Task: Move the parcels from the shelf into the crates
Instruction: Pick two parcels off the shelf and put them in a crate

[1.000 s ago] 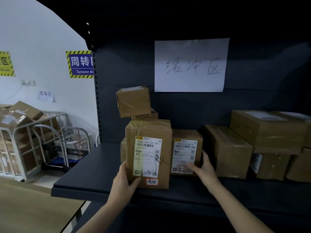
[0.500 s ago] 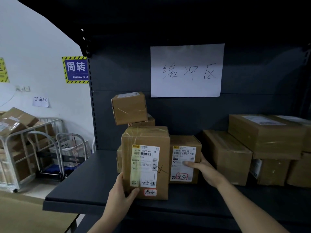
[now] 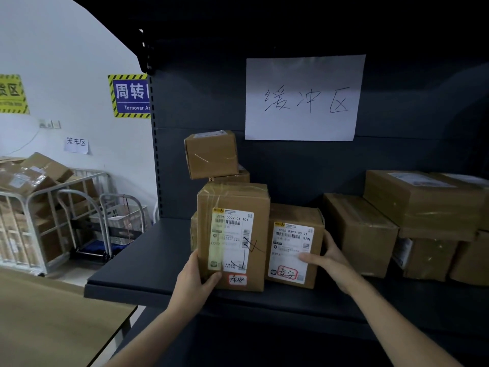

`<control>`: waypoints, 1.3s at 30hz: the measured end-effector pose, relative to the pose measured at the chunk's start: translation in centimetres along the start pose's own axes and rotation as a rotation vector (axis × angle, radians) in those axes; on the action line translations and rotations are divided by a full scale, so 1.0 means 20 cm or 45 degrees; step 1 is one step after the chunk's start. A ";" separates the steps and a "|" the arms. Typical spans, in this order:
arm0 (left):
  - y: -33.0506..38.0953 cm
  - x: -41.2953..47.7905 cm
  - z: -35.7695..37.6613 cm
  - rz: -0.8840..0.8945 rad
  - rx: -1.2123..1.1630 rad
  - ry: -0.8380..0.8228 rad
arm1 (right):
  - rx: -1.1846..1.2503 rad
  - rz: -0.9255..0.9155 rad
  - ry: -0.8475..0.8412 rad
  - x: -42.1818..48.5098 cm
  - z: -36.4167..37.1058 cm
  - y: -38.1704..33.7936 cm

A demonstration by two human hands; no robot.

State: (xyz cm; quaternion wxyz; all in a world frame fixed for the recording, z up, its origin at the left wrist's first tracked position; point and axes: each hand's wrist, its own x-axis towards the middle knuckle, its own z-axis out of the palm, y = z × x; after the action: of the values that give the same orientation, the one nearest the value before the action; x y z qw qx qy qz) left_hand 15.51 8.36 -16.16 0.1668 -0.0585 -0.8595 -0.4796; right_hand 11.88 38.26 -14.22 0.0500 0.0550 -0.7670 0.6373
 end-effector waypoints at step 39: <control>-0.10 -0.44 -0.52 -0.158 -0.175 0.527 | 0.140 -0.114 -0.352 -0.27 0.64 -0.17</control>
State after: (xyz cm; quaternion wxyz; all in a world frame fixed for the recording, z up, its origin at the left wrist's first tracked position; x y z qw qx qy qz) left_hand 25.57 -0.95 -15.71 0.3054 0.0830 -0.7742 -0.5481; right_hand 17.68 25.18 -14.11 -0.0309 0.1790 -0.7274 0.6617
